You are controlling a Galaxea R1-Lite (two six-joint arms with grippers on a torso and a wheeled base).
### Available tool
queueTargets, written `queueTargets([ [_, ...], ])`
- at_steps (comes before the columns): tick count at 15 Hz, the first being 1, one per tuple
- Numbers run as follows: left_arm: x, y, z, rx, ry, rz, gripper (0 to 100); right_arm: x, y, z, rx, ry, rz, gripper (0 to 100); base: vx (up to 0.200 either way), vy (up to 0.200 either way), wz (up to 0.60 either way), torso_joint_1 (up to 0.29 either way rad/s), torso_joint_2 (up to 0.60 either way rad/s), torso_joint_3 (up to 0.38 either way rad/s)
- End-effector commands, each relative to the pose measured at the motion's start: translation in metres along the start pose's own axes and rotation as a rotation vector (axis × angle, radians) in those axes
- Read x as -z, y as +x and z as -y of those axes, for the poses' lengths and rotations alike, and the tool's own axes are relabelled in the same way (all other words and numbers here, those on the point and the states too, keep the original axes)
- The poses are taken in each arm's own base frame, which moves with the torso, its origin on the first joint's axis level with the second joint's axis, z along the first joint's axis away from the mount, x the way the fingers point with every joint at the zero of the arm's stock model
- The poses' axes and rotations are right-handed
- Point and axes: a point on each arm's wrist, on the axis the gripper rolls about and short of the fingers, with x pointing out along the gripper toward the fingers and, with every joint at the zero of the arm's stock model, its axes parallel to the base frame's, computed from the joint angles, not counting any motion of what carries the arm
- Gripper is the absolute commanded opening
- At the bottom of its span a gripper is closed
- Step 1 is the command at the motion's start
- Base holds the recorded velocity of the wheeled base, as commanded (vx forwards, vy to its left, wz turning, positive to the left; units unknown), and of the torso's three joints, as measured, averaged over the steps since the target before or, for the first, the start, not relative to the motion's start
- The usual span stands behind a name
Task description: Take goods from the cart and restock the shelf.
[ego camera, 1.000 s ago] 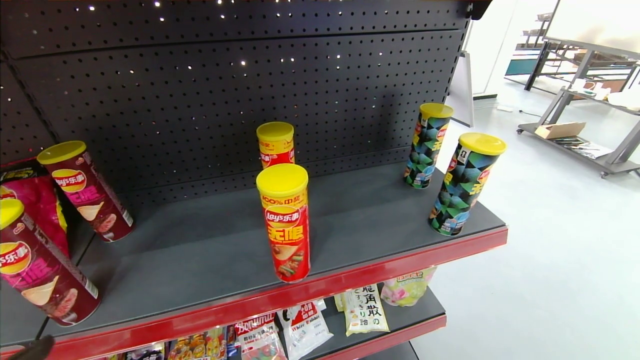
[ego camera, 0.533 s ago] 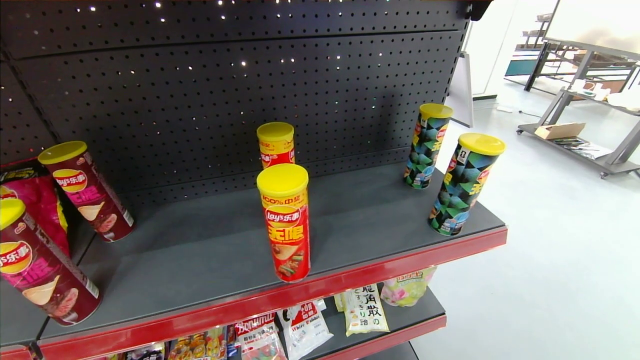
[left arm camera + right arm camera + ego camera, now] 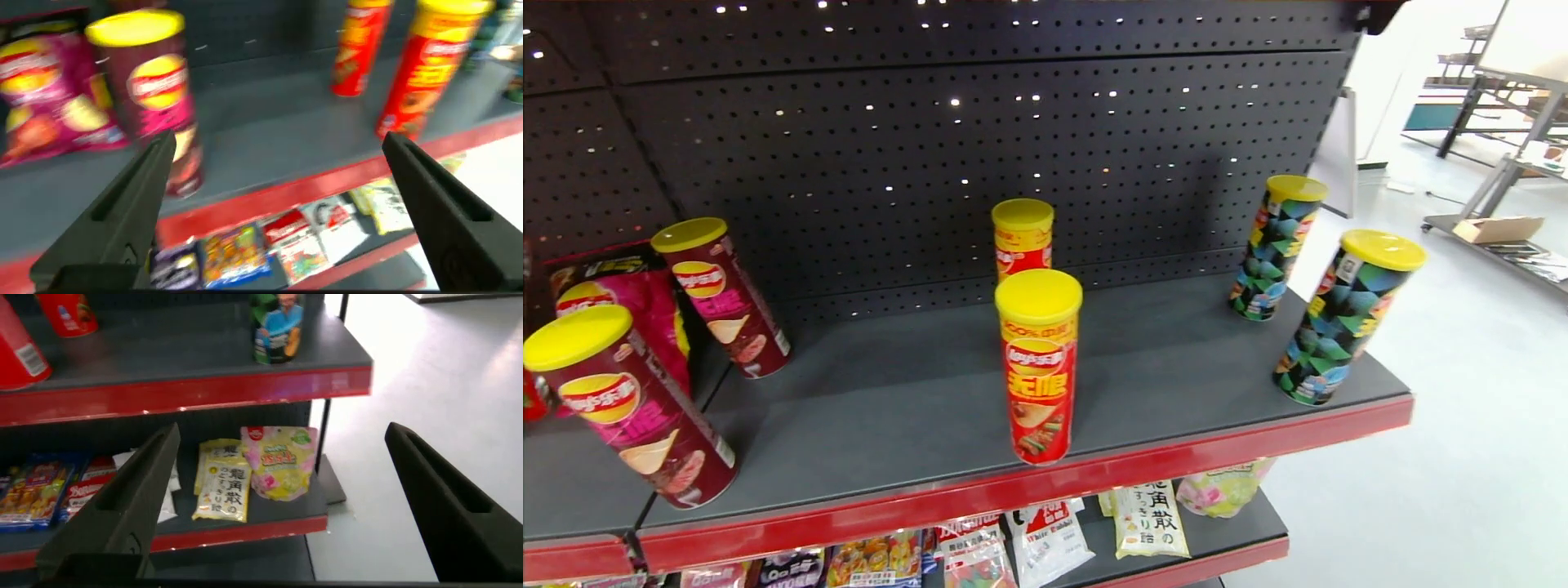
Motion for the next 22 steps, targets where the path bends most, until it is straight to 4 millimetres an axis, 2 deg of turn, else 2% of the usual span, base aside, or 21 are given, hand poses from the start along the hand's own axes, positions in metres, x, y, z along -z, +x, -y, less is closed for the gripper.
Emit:
queueTargets([
  [1,0.000,0.004,0.000,0.002,0.000,-0.025,100,0.000,0.000,0.000,-0.001,0.000,-0.001,100,0.000,0.000,0.60,0.017,0.00,0.002],
  [3,0.002,0.005,0.000,0.008,0.000,-0.031,100,0.000,0.000,0.000,0.000,0.002,-0.001,100,0.000,0.000,0.60,-0.002,0.00,0.000],
  [6,0.008,0.004,0.000,0.011,0.002,-0.037,100,0.000,0.000,0.000,-0.001,-0.003,-0.001,100,0.000,0.000,0.00,0.000,0.00,0.000],
  [10,0.034,0.001,-0.001,0.008,0.003,-0.039,100,0.000,0.001,0.000,-0.020,-0.008,-0.018,100,0.000,0.000,0.00,0.000,0.00,0.000],
  [15,0.034,0.001,-0.002,-0.042,0.011,-0.039,100,-0.001,0.001,-0.001,-0.071,-0.046,-0.009,100,0.000,0.000,0.00,0.000,0.00,0.000],
  [16,0.037,0.002,-0.002,-0.062,0.021,-0.050,100,-0.034,-0.003,-0.002,-0.131,0.003,0.070,100,0.000,0.000,0.00,0.000,0.00,0.000],
  [17,0.040,0.003,-0.002,-0.064,0.024,-0.062,100,-0.095,0.012,-0.002,-0.155,0.124,0.044,100,0.000,0.000,0.00,0.000,0.00,0.000],
  [18,0.047,0.005,-0.003,-0.067,0.032,-0.087,100,-0.134,0.025,-0.002,-0.171,0.152,0.054,100,0.000,0.000,0.00,0.000,0.00,0.000],
  [19,0.053,0.007,-0.002,-0.056,0.035,-0.107,100,-0.150,0.032,-0.003,-0.212,0.128,0.047,100,0.000,0.000,0.00,0.000,0.00,0.000],
  [20,0.062,0.011,-0.003,-0.054,0.038,-0.128,100,-0.150,0.045,-0.004,-0.281,0.018,0.003,100,0.000,0.000,0.00,0.000,0.00,0.000],
  [21,0.067,0.014,-0.003,-0.057,0.039,-0.113,100,-0.142,0.057,-0.006,-0.329,-0.082,-0.056,100,0.000,0.000,0.00,0.000,0.00,0.000],
  [22,0.074,0.018,-0.003,-0.059,0.040,-0.104,100,-0.137,0.075,-0.011,-0.411,-0.083,-0.135,100,0.000,0.000,0.00,0.000,0.00,0.000],
])
